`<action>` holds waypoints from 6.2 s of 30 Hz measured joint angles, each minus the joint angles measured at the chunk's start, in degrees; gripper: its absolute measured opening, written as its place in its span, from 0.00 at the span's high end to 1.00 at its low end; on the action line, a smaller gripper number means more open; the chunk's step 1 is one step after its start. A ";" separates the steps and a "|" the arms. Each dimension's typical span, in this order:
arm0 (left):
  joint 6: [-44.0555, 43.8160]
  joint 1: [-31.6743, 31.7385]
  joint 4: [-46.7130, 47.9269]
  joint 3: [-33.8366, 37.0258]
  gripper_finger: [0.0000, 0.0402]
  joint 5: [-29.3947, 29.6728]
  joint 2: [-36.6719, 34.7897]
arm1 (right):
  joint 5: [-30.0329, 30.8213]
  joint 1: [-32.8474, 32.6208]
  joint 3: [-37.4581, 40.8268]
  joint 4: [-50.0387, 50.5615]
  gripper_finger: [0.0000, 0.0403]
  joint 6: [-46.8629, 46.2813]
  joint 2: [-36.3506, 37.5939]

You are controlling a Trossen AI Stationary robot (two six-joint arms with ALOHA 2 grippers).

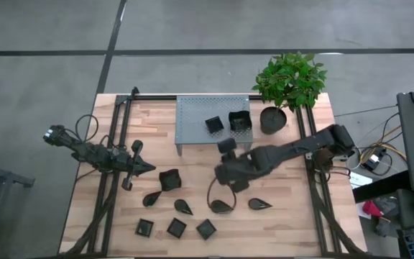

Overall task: Pick & Place Mini shaped plates
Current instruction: Put the black drop-shaped plate on the shelf

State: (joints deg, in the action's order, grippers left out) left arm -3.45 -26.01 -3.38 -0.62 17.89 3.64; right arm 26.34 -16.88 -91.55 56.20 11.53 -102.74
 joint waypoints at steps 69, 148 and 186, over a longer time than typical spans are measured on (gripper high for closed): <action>0.01 0.01 0.00 0.00 1.00 0.00 -0.02 | -9.87 -27.53 32.16 -13.97 0.88 -57.84 -0.46; 0.01 0.01 0.00 0.00 1.00 0.00 0.00 | -5.83 32.67 -6.25 -18.29 0.98 21.44 -2.29; 0.01 0.01 0.00 0.00 1.00 0.00 0.00 | -9.86 34.88 -4.79 -15.98 0.97 21.69 -6.14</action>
State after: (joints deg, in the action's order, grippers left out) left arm -3.44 -26.00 -3.38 -0.62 17.89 3.64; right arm 16.47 18.00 -96.33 40.23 33.22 -108.88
